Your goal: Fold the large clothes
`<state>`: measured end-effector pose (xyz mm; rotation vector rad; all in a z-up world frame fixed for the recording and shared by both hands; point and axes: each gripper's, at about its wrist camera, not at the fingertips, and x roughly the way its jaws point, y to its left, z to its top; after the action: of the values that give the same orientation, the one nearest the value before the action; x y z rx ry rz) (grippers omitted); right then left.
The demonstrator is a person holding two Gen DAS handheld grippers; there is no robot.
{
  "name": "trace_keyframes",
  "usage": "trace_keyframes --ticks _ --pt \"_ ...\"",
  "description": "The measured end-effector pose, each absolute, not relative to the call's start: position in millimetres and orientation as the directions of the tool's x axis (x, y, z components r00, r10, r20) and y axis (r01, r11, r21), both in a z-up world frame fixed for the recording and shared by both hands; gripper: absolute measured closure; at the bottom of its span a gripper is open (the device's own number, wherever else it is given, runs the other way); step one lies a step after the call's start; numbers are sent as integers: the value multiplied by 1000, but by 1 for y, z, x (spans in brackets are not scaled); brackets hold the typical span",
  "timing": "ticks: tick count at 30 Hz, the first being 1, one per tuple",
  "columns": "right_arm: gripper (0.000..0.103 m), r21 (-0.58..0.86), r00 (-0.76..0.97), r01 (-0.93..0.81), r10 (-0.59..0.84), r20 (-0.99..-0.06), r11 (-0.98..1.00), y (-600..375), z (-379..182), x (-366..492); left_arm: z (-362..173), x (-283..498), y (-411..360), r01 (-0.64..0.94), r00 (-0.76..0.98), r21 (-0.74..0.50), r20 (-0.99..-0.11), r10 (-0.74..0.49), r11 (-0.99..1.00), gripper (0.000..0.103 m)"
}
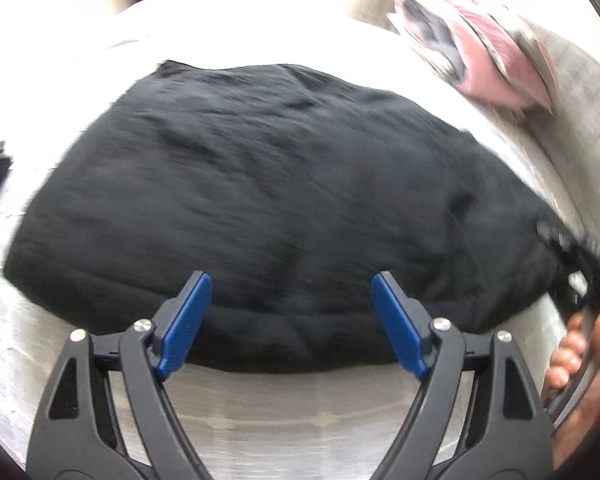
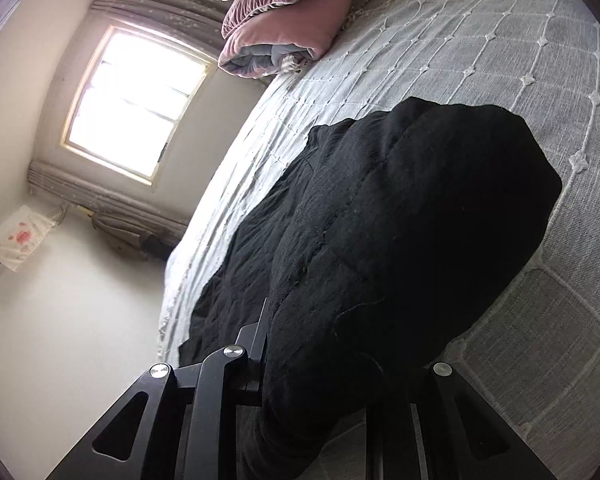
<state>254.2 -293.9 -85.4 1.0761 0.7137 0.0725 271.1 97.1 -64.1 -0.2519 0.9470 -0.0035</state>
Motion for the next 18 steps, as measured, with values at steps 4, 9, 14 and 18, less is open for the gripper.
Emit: trace_keyframes --ticks 4,9,14,18 --pt "82 806 765 307 373 -525 506 -296 -92 254 -72 276 178 -292 587 -296 -806 -73 909 20" --pt "82 777 761 320 341 -551 541 -291 -83 255 -81 279 244 -367 611 -417 -782 -123 831 20" --pt "83 657 787 283 223 -576 698 -261 -25 260 -73 264 292 -389 689 -582 -698 -193 714 20" --pt "83 409 845 187 66 -530 893 -187 48 263 -77 252 330 -489 691 -595 -710 -133 638 21"
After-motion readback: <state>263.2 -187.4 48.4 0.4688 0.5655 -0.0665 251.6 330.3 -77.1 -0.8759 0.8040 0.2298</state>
